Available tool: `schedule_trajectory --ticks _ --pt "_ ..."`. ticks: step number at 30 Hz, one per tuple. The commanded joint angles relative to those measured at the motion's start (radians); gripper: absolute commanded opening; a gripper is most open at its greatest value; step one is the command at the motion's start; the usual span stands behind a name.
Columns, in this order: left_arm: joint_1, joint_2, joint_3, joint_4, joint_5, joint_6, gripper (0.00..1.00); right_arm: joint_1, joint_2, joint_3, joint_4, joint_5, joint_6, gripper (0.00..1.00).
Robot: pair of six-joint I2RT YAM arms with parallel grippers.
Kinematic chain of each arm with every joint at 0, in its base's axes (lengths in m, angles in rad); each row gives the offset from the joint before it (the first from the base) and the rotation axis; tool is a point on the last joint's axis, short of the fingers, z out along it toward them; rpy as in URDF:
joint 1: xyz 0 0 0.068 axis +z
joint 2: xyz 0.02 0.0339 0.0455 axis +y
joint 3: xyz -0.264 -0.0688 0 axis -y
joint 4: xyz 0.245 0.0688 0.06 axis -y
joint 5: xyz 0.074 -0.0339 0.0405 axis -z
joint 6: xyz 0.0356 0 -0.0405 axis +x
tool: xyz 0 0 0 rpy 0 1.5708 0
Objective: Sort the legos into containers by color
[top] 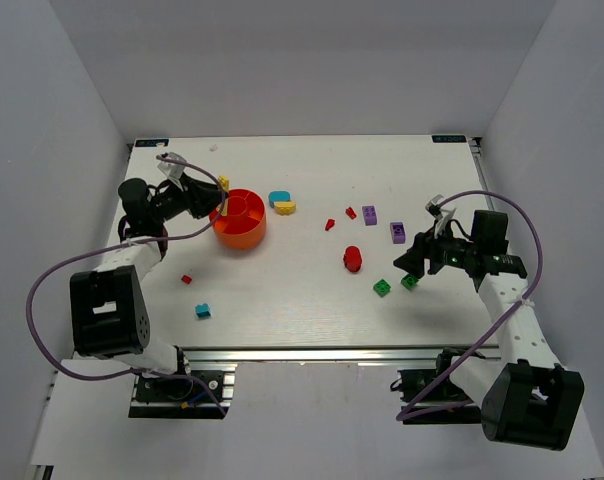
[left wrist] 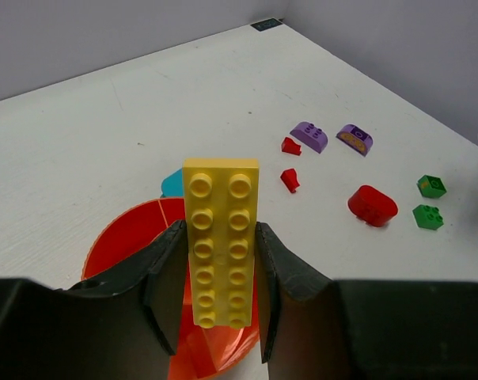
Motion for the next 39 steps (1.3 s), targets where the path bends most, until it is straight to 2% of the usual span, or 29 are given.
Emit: schedule_trajectory --ticks 1,7,11,14,21,27,31,32,34,39 --pt "0.007 0.023 -0.014 0.07 0.039 0.037 0.0 -0.003 0.009 -0.004 0.033 -0.001 -0.012 0.64" --pt "0.018 0.075 -0.03 0.157 0.036 0.0 0.01 -0.003 0.015 -0.005 0.034 0.004 -0.01 0.64" --pt "0.018 0.081 -0.06 0.22 0.016 -0.02 0.05 -0.003 0.021 -0.007 0.034 0.007 -0.012 0.64" --pt "0.027 0.094 -0.066 0.223 0.011 -0.02 0.07 -0.005 0.024 -0.004 0.031 0.007 -0.014 0.64" --pt "0.036 0.124 -0.073 0.232 -0.004 -0.02 0.21 -0.003 0.024 -0.005 0.028 0.005 -0.015 0.65" --pt "0.055 0.15 -0.06 0.228 -0.003 -0.025 0.25 -0.005 0.027 -0.004 0.027 -0.001 -0.018 0.65" --pt "0.055 0.164 -0.05 0.212 -0.001 -0.022 0.31 -0.005 0.026 -0.002 0.022 -0.002 -0.02 0.65" --pt "0.055 0.167 -0.048 0.206 -0.001 -0.02 0.37 -0.005 0.026 -0.002 0.024 -0.004 -0.02 0.65" --pt "0.055 0.169 -0.05 0.205 -0.003 -0.017 0.41 -0.005 0.026 -0.002 0.025 -0.004 -0.02 0.65" --pt "0.055 0.164 -0.045 0.195 -0.01 -0.022 0.58 -0.005 0.027 -0.001 0.021 -0.012 -0.023 0.65"
